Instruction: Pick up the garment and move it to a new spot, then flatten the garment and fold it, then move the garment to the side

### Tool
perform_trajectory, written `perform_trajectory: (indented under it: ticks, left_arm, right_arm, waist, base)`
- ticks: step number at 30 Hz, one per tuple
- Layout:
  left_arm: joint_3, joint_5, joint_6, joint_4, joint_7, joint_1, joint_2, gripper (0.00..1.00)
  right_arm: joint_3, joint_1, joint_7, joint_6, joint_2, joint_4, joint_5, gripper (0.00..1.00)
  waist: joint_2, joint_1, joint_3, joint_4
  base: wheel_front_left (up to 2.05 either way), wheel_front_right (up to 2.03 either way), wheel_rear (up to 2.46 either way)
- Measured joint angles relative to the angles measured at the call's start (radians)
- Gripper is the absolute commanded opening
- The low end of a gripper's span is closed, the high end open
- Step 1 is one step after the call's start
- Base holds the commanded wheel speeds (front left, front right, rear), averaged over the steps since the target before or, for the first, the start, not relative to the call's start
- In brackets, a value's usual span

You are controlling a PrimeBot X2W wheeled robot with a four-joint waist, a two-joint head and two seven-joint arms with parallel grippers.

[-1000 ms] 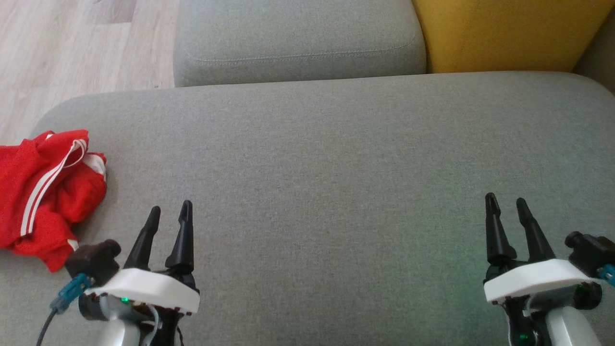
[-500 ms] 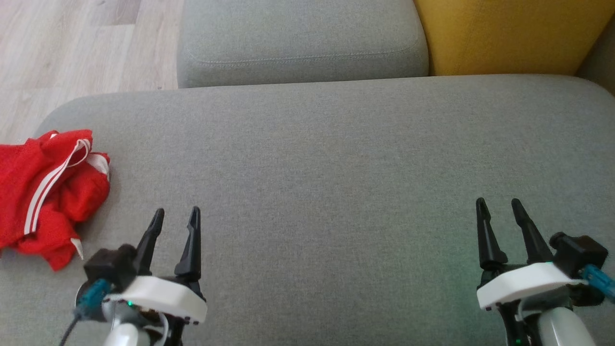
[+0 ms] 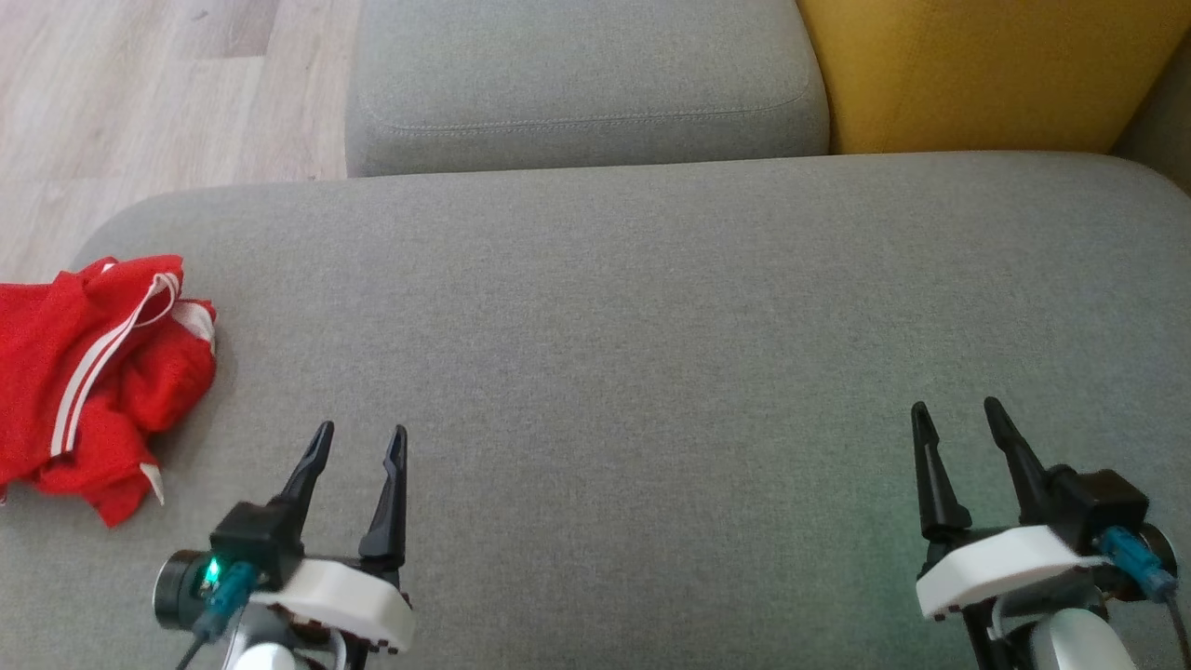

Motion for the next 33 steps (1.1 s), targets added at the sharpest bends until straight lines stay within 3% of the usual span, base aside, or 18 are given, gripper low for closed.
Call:
perform_trajectory:
  ticks: [9,33]
  left_arm:
    - [-0.003,0.092,0.01,0.026,-0.026,0.002,0.0,1.0]
    - [0.023,0.082,0.004,0.064,-0.026,0.004,-0.019,1.0]
  right_arm:
    - [-0.007,0.0,-0.019,0.0,0.007,0.0,-0.069,1.0]
    - [-0.032,0.018,-0.014,0.0,0.014,0.007,-0.042,1.0]
  waist:
    - [0.0,0.0,-0.003,0.004]
    - [0.0,0.0,0.0,0.011]
  base:
    - [0.0,0.0,0.0]
    - [0.0,0.0,0.0]
